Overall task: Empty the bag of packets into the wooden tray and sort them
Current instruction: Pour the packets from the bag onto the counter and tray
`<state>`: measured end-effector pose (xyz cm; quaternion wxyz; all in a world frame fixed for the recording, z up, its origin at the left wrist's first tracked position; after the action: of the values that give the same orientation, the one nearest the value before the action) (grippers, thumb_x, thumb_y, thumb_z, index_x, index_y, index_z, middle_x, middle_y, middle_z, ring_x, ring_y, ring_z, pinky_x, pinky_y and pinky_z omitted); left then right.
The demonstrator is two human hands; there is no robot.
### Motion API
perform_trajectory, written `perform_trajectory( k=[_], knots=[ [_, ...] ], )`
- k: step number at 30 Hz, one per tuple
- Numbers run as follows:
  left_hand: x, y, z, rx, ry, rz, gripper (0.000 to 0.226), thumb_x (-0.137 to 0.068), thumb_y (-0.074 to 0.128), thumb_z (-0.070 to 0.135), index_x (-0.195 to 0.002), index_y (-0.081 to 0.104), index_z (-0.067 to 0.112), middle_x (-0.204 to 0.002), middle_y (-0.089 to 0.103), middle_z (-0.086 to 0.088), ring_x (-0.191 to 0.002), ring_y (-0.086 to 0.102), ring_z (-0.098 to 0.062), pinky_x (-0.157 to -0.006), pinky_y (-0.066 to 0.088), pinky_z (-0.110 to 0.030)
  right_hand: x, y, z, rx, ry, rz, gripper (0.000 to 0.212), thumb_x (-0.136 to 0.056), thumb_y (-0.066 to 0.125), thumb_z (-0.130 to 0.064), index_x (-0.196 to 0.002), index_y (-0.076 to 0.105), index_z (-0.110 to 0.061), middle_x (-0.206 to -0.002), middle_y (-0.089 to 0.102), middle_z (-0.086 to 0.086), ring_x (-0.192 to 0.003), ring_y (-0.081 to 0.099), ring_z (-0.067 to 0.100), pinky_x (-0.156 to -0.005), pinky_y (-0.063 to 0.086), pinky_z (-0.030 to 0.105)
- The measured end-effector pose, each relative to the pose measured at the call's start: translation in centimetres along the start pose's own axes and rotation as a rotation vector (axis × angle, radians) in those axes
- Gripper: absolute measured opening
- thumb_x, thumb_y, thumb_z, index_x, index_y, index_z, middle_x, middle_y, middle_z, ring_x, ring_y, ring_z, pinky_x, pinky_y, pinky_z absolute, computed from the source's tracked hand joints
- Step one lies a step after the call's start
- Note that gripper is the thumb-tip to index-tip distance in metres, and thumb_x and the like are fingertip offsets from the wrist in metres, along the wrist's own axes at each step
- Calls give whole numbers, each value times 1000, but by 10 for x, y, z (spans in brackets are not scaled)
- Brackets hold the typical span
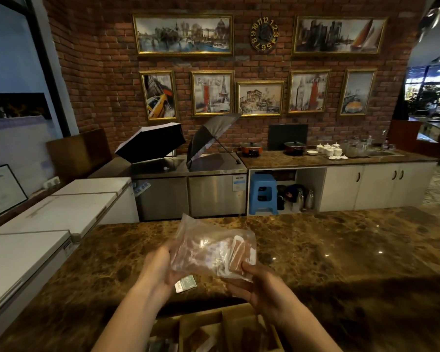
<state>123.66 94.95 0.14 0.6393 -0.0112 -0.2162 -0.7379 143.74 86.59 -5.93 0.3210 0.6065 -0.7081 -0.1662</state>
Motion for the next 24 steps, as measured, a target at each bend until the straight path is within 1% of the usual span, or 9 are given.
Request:
perform_trajectory(
  k=[3, 7, 9, 11, 13, 17, 19, 21, 24],
  knots=[
    [-8, -14, -4, -132, 64, 78, 28, -102, 49, 31, -93, 71, 15, -78, 79, -8, -69, 74, -25, -67, 55, -38, 0, -9, -2, 99, -23, 58, 37, -94, 62, -5, -131, 58, 1, -120, 71, 26, -106, 72, 40, -77, 64, 44],
    [-19, -20, 13, -386, 334, 187, 9, -97, 59, 37, -99, 57, 28, -102, 70, 0, -98, 67, -25, -87, 53, -44, 2, -18, -8, 308, -42, 104, 38, -95, 65, -9, -131, 57, -6, -119, 73, 23, -106, 72, 40, -95, 56, 55],
    [-19, -9, 21, -668, 476, 134, 15, -95, 62, 38, -105, 53, 31, -105, 64, 6, -98, 63, -19, -81, 49, -37, 4, -18, -12, 457, -54, 129, 39, -94, 69, -16, -131, 56, -11, -117, 74, 19, -100, 75, 37, -91, 58, 54],
    [-18, 12, 20, -877, 555, -11, 25, -94, 62, 40, -115, 49, 34, -111, 63, 8, -99, 62, -12, -77, 48, -31, 4, -12, -18, 631, -85, 147, 41, -93, 70, -21, -131, 55, -14, -118, 73, 15, -95, 77, 31, -81, 63, 46],
    [-18, 29, 12, -1004, 564, -141, 36, -93, 64, 39, -125, 46, 36, -122, 61, 6, -110, 60, -14, -83, 48, -32, 2, -6, -24, 801, -132, 155, 39, -96, 66, -21, -131, 52, -14, -119, 70, 13, -95, 76, 28, -70, 64, 39],
    [-15, 50, -17, -1147, 492, -359, 62, -95, 62, 35, -148, 31, 28, -142, 55, -6, -120, 57, -19, -86, 47, -27, -3, 4, -24, 988, -197, 119, 28, -98, 60, -12, -125, 52, -11, -115, 68, 19, -93, 76, 33, -77, 63, 54],
    [-14, 48, -28, -1174, 470, -369, 56, -96, 61, 33, -146, 36, 27, -139, 58, -4, -117, 58, -15, -86, 49, -27, -3, 7, -21, 1101, -230, 88, 22, -97, 58, -9, -119, 52, -11, -108, 69, 20, -88, 75, 36, -74, 63, 55],
    [-16, 41, -37, -1222, 466, -355, 46, -95, 63, 35, -137, 49, 26, -132, 63, 2, -116, 60, -15, -96, 51, -37, -3, 10, -21, 1275, -277, 64, 22, -94, 61, -10, -114, 52, -14, -102, 69, 14, -86, 73, 35, -75, 62, 54],
    [-18, 31, -44, -1237, 440, -321, 35, -90, 70, 34, -123, 60, 26, -116, 69, 6, -109, 64, -14, -96, 51, -38, -5, 11, -19, 1422, -299, 46, 24, -93, 62, -12, -115, 54, -14, -102, 68, 6, -87, 70, 23, -74, 61, 44]
  ],
)
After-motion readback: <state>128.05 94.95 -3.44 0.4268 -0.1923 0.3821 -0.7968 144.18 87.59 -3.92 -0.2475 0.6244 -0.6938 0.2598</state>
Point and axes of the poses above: each hand's wrist, its own x-axis away from the middle knuckle, its own y-axis out of the palm, z = x × y, the point moved 7 cm from there along -x, towards the middle knuckle
